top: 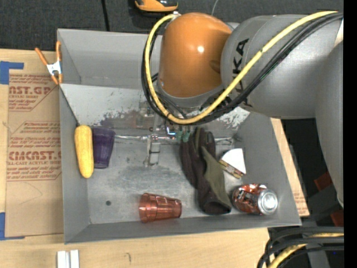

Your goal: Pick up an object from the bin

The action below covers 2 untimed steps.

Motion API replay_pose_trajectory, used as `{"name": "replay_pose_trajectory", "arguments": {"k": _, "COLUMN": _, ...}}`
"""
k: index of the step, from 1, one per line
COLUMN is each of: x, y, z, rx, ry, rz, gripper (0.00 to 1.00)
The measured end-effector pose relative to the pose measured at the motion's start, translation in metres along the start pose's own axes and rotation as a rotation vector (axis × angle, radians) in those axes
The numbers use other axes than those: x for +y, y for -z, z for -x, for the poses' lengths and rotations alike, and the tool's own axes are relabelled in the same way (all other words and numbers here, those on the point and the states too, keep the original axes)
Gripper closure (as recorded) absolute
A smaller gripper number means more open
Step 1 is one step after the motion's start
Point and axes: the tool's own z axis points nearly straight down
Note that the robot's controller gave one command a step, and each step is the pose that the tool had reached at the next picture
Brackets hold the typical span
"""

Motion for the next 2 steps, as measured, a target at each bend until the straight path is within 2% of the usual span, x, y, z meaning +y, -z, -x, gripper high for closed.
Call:
{"name": "replay_pose_trajectory", "arguments": {"k": 1, "x": 0.000, "y": 0.002, "z": 0.000, "rx": -0.002, "ry": -0.001, "rz": 0.001, "gripper": 0.00}}
{"name": "replay_pose_trajectory", "arguments": {"k": 2, "x": 0.000, "y": 0.015, "z": -0.002, "rx": -0.006, "ry": 0.116, "rz": -0.001, "gripper": 0.00}}
